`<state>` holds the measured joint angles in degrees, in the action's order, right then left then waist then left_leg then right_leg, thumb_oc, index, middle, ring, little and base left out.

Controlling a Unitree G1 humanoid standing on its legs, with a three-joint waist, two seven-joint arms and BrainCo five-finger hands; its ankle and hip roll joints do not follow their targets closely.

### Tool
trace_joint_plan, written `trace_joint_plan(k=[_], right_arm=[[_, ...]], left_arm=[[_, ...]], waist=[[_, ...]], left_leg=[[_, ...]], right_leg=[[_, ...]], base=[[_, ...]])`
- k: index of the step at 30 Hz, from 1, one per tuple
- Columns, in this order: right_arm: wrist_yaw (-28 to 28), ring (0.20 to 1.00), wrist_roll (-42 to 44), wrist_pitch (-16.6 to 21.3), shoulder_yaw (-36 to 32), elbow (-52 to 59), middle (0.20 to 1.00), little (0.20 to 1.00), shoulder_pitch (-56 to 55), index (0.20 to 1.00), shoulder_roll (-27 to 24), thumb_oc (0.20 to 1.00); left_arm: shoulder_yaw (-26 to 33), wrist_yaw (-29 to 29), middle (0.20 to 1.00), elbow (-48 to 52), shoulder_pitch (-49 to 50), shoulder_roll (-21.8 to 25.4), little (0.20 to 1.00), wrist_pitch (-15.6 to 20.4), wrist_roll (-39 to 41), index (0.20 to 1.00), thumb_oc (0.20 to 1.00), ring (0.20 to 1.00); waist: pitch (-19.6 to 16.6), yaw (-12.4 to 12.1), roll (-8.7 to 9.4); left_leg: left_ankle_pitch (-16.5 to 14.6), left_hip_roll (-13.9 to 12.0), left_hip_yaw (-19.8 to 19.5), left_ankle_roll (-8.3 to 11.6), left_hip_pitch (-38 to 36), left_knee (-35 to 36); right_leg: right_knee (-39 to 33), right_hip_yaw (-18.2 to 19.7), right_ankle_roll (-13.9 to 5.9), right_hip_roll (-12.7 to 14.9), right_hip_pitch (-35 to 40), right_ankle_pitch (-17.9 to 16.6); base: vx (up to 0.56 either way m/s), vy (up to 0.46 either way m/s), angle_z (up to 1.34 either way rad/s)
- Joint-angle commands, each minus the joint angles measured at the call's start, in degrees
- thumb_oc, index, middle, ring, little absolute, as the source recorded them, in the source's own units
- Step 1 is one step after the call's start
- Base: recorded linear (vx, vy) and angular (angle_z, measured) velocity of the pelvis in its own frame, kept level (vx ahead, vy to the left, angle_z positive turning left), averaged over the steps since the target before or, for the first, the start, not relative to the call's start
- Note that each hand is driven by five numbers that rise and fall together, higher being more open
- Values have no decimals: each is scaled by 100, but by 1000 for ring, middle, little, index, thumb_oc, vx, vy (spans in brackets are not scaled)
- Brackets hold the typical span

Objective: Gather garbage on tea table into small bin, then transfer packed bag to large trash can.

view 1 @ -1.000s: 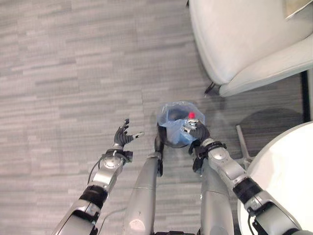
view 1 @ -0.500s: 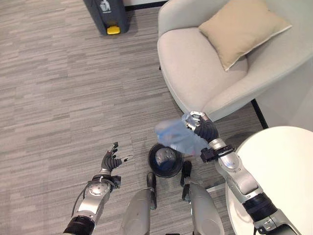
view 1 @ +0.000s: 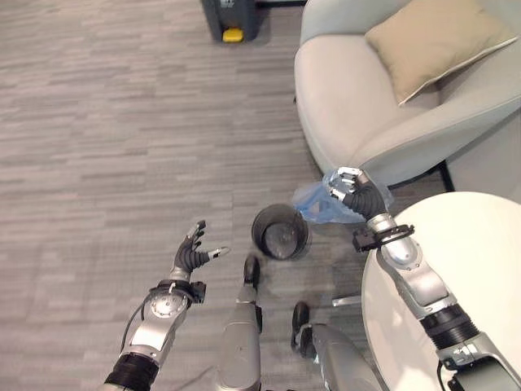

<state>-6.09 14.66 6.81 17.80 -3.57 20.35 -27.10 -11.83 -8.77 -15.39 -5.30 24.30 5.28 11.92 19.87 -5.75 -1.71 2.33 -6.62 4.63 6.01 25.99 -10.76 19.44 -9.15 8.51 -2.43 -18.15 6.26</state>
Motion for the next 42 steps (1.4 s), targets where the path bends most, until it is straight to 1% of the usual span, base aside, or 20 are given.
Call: trace_joint_plan(k=[1,2,3,4,6,8,10,12,13,14,15,22,29,34,36,37,38,39,40,42], right_arm=[[117,200,149,491,-66,648,200,200,266,200,156,200],[173,200,175,494,-35,702,200,200,286,200,152,200],[290,200,235,490,36,772,200,200,322,200,102,200],[342,200,272,477,70,809,200,200,314,200,101,200],[431,200,336,468,94,854,200,200,289,200,93,200],[527,200,414,449,143,930,200,200,296,200,82,200],[613,200,512,442,194,1026,200,200,324,200,84,200],[615,200,514,440,192,1028,200,200,321,200,83,200],[759,200,660,428,316,1188,200,200,369,200,166,200],[760,200,661,426,315,1192,200,200,364,200,165,200],[834,200,732,423,374,1347,200,200,368,200,243,200],[922,200,829,426,648,1652,200,200,535,200,520,200],[818,200,1038,466,894,1676,200,200,872,200,867,200],[689,200,1114,430,1215,1463,200,200,1316,200,1218,200],[655,200,1127,433,1254,1423,200,200,1374,200,1268,200],[619,200,1238,425,1418,1313,200,200,1515,200,1451,200],[619,200,1238,428,1419,1308,200,200,1519,200,1452,200],[619,200,1238,428,1419,1307,200,200,1520,200,1452,200],[616,200,1293,426,1516,1245,200,200,1580,200,1545,200],[610,200,1338,440,1589,1244,200,200,1546,200,1568,200]], left_arm=[[-180,211,1000,542,-97,236,1000,439,-431,1000,1000,1000],[-238,248,1000,613,-151,252,1000,449,-461,1000,1000,1000],[-387,316,1000,781,-350,312,1000,491,-584,1000,1000,1000],[-434,349,1000,860,-380,323,1000,488,-632,1000,1000,1000],[-585,399,1000,962,-534,321,1000,523,-748,1000,1000,1000],[-680,467,1000,1143,-612,334,1000,535,-812,1000,1000,1000],[-779,520,1000,1244,-708,319,1000,555,-858,1000,1000,1000],[-780,521,1000,1245,-707,318,1000,554,-858,1000,1000,1000],[-940,568,1000,1289,-824,195,1000,550,-890,1000,1000,1000],[-942,568,1000,1289,-822,194,1000,550,-891,1000,1000,1000],[-1040,589,1000,1293,-888,100,1000,532,-943,1000,1000,1000],[-1255,500,1000,1032,-1045,-186,1000,432,-1076,1000,1000,1000],[-1383,230,1000,484,-1020,-392,1000,254,-1441,1000,1000,1000],[-1814,362,1000,-17,-1176,-611,1000,102,-1548,1000,1000,1000],[-1887,393,1000,-53,-1203,-645,1000,82,-1580,1000,1000,1000],[-2102,445,762,-148,-1347,-767,762,62,-1574,762,762,762],[-2102,443,526,-152,-1351,-768,526,64,-1574,526,526,526],[-2102,443,225,-153,-1352,-768,225,64,-1574,225,225,225],[-2185,388,200,-190,-1487,-837,200,98,-1529,200,200,200],[-2167,303,200,-130,-1589,-875,200,134,-1402,200,200,200]], waist=[[-401,276,402],[-434,320,421],[-500,448,456],[-561,498,427],[-713,640,353],[-888,678,318],[-1031,715,341],[-1021,712,341],[-1230,739,385],[-1224,734,384],[-1338,762,421],[-1511,786,486],[-1611,722,569],[-1607,664,641],[-1602,653,654],[-1599,636,690],[-1597,637,691],[-1596,637,691],[-1586,631,701],[-1578,641,710]], left_leg=[[-165,352,61,-309,-470,-322],[-353,331,61,-316,-710,-340],[-675,221,129,-312,-1074,-467],[-740,172,165,-299,-1270,-365],[-682,36,384,-214,-1647,4],[-582,33,498,-155,-1861,484],[-538,68,500,-126,-2074,782],[-524,70,503,-126,-2104,814],[-537,135,531,-141,-2399,1076],[-532,135,535,-141,-2419,1091],[-533,177,541,-148,-2573,1207],[-560,261,600,-214,-2865,1383],[-599,293,601,-281,-2996,1403],[-591,304,558,-318,-3001,1415],[-594,305,555,-322,-3005,1415],[-595,306,551,-336,-2997,1424],[-595,306,551,-337,-2997,1425],[-595,307,550,-337,-2997,1425],[-588,314,538,-345,-2985,1430],[-582,317,539,-351,-2981,1435]], right_leg=[[-1051,192,-1020,336,577,56],[-1168,162,-1023,354,639,19],[-1273,80,-1047,406,687,-46],[-1320,36,-1052,393,717,-54],[-1416,-89,-1077,383,802,-85],[-1504,-202,-1111,385,849,-179],[-1637,-236,-1144,388,948,-244],[-1652,-235,-1146,387,969,-249],[-1817,-186,-1197,388,1154,-350],[-1829,-183,-1198,386,1170,-354],[-1941,-129,-1225,390,1316,-394],[-2062,-12,-1269,405,1581,-441],[-2099,39,-1266,425,1736,-441],[-2093,33,-1261,419,1763,-433],[-2096,31,-1262,416,1769,-435],[-2101,19,-1270,423,1764,-442],[-2101,18,-1270,424,1765,-442],[-2101,18,-1270,424,1765,-442],[-2090,21,-1274,426,1754,-444],[-2084,24,-1279,438,1752,-455]], base=[[-117,-69,65],[-106,-45,51],[-60,-7,37],[-42,15,48],[5,66,57],[-4,90,37],[15,78,19],[33,59,-4],[57,83,-2],[93,136,3],[54,72,2],[36,54,-3],[40,28,-8],[6,4,-1],[0,0,0],[0,0,0],[0,0,0],[0,0,0],[0,0,0],[0,0,0]])
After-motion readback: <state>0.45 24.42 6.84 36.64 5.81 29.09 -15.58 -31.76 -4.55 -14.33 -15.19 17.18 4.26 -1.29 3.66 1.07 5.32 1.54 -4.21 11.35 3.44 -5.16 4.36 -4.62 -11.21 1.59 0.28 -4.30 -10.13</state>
